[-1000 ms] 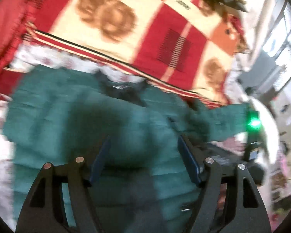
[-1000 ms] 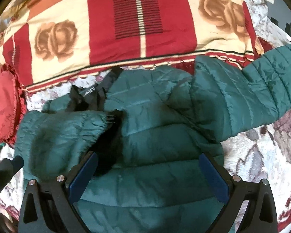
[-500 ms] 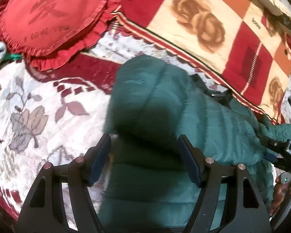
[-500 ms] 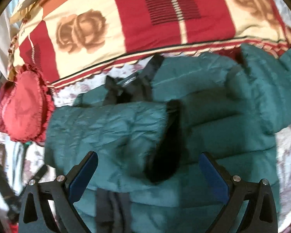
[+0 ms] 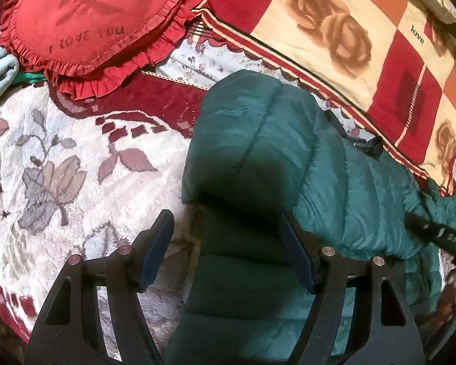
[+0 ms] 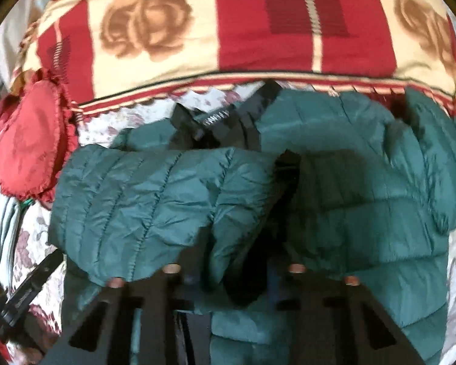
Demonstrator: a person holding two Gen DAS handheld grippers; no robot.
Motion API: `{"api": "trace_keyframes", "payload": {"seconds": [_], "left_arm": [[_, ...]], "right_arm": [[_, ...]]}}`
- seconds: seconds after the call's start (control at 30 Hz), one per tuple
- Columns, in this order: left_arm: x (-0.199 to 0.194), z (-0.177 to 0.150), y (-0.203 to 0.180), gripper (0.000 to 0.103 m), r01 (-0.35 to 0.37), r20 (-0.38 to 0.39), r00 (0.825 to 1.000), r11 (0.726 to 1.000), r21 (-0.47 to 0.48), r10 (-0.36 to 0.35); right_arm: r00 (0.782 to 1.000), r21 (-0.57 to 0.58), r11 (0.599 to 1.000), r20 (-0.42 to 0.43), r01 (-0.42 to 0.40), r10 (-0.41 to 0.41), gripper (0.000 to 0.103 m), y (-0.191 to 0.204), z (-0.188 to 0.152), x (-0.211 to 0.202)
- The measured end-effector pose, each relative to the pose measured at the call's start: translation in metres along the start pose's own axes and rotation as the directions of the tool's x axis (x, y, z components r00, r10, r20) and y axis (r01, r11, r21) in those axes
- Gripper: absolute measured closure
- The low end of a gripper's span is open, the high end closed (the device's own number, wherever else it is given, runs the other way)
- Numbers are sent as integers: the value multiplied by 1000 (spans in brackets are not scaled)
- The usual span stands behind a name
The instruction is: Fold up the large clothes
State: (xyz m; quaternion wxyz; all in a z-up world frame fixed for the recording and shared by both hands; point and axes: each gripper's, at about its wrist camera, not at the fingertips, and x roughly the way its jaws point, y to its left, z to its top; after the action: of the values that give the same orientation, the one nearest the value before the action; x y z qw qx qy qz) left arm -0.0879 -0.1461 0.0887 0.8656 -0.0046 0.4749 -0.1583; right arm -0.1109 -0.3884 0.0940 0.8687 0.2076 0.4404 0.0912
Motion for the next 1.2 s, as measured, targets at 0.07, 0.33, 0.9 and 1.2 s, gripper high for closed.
{"api": "trace_keyframes", "payload": {"seconds": [0.07, 0.33, 0.9, 1.2], "left_arm": [[2, 0, 3, 32, -8, -3, 1000, 1000, -7, 8], [15, 3, 22, 32, -47, -43, 998, 996, -79, 44], [-2, 20, 1, 32, -3, 29, 1000, 998, -67, 5], [49, 38, -18, 31, -120, -17, 993, 992, -46, 119]], "right_arm": [[999, -12, 1000, 42, -8, 8, 84, 1, 4, -14], [973, -19, 998, 225, 54, -49, 87, -15, 33, -78], [961, 79, 964, 85, 256, -262, 91, -90, 24, 4], [952, 11, 959, 116, 282, -282, 91, -71, 34, 15]]}}
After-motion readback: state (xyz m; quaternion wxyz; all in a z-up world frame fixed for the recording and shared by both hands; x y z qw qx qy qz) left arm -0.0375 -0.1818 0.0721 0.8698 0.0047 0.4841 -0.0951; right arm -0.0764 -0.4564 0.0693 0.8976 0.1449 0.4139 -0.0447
